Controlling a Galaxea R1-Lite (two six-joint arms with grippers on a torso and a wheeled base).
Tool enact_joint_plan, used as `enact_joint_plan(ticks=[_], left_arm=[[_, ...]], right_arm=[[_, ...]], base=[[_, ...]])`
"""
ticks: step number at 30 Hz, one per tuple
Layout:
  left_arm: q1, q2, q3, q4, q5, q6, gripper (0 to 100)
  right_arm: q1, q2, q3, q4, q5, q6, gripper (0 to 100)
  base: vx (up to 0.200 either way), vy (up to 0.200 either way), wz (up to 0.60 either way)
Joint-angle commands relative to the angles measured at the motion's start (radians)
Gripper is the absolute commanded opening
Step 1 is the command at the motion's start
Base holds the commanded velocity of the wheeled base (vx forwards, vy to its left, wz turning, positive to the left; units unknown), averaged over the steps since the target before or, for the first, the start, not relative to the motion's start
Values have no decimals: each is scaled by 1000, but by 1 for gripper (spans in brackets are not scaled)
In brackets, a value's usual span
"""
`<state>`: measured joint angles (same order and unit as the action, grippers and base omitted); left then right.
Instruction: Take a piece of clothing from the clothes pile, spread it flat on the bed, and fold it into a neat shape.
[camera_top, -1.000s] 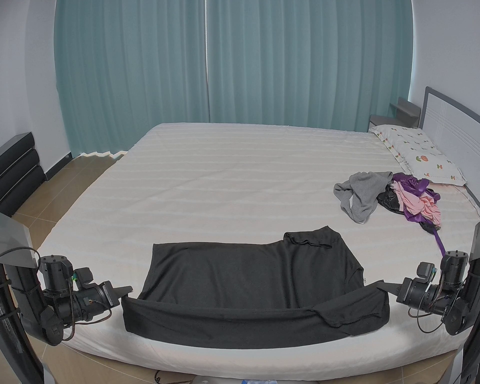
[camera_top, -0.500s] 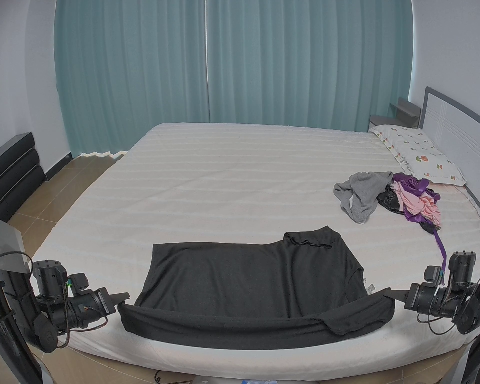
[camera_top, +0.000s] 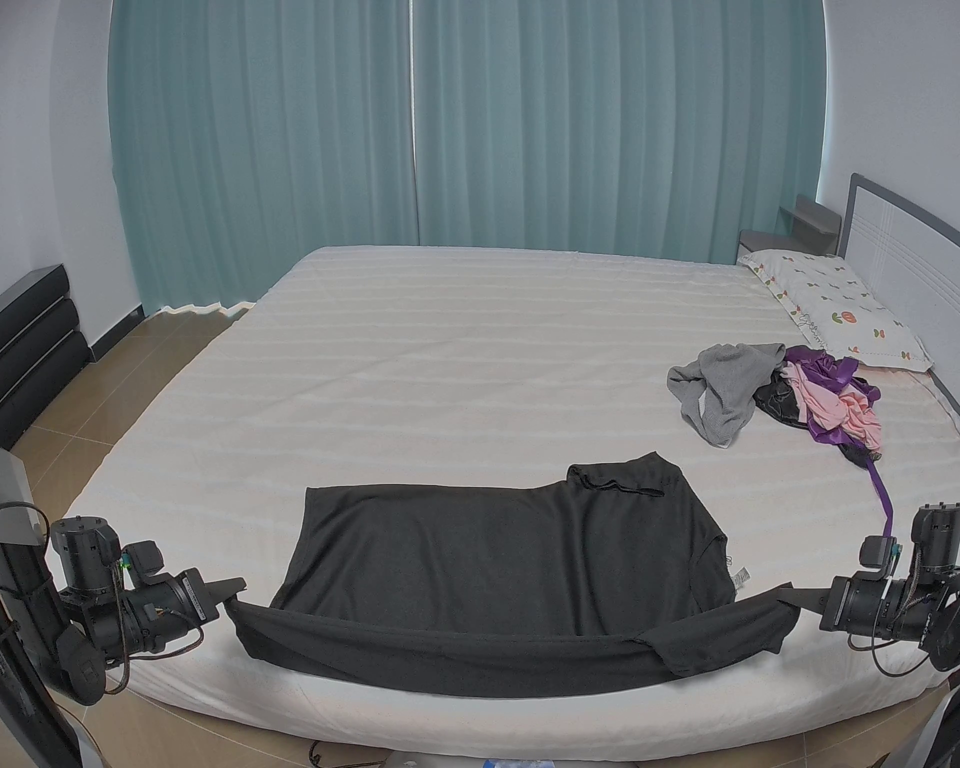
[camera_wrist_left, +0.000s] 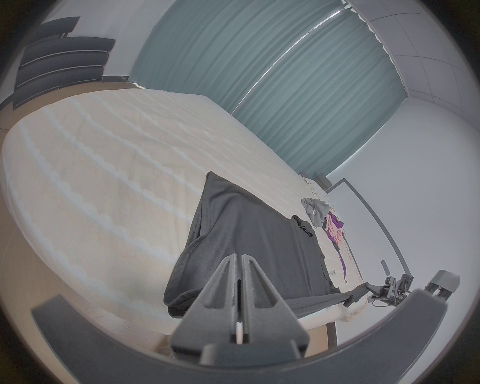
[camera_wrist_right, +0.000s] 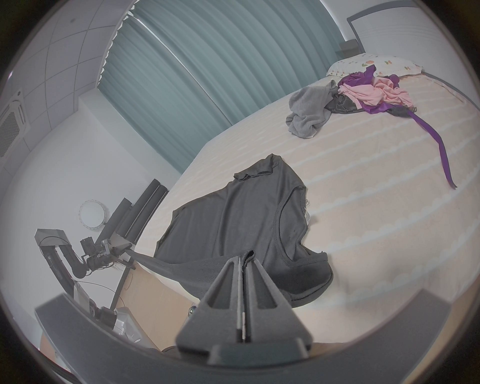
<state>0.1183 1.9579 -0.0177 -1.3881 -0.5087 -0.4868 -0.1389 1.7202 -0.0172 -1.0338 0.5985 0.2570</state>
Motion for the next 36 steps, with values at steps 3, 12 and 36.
enact_joint_plan(ticks=[3,12,36], left_arm=[[1,-4,18,26,1,1,0],[-16,-2,18,83,-1,8,0],[-19,-28,5,169,3,16,0]], right_arm=[[-5,-30,17,3,-2,-1,0],[-13,-47,17,87,-11,-35,0],[-13,-87,11,239,-28,-122,0]], base=[[0,0,0],[0,0,0],[0,0,0]])
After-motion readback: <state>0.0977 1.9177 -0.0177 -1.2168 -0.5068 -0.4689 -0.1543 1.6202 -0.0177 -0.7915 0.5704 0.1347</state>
